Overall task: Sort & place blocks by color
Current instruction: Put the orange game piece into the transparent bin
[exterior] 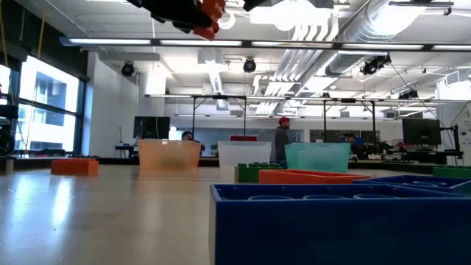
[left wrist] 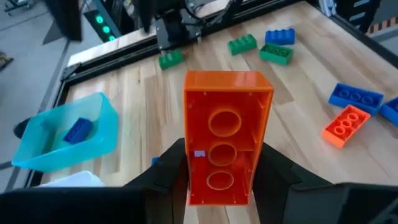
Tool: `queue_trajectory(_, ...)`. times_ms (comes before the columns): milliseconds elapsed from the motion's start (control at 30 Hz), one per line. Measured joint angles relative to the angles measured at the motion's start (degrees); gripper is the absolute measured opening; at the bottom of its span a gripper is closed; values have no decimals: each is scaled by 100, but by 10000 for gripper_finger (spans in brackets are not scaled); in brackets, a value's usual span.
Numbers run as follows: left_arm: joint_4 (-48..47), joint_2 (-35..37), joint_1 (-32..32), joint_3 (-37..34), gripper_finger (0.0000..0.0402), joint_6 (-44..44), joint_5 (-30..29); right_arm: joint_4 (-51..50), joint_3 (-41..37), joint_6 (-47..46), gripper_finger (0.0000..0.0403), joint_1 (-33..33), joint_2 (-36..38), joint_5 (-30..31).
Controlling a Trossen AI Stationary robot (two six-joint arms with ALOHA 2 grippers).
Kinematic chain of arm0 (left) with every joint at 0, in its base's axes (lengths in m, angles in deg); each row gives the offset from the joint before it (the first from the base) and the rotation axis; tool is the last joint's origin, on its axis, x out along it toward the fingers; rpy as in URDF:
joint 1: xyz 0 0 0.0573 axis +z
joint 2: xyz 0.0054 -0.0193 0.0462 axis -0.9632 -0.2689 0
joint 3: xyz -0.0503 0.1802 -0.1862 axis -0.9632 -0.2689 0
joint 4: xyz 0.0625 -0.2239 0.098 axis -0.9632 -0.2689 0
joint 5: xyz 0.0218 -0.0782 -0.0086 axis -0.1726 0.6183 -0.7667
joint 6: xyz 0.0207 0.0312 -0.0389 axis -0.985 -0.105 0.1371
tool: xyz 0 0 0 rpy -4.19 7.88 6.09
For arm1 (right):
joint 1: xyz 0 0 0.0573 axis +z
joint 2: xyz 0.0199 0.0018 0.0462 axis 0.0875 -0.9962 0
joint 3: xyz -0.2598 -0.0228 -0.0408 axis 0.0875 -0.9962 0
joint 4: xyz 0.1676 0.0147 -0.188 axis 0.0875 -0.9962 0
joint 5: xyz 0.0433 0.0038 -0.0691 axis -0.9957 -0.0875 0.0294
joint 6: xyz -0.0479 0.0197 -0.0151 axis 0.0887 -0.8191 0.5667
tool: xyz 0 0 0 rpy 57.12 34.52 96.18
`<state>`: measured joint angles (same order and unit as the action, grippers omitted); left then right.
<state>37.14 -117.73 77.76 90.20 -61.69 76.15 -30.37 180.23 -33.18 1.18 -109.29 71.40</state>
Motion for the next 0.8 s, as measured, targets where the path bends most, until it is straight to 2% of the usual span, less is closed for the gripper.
queue_trajectory(200,-207,186,75,-9,108,-140,-20,84,-2,224,232,-7,0,85)
queue_trajectory(333,44,411,243,2,108,-195,-24,255,-2,846,269,-2,0,138)
queue_trajectory(567,409,738,507,2,108,-194,428,414,-2,1529,279,-5,-1,77)
queue_trajectory(800,546,703,575,0,108,-288,625,913,-2,1806,279,-5,-2,-4)
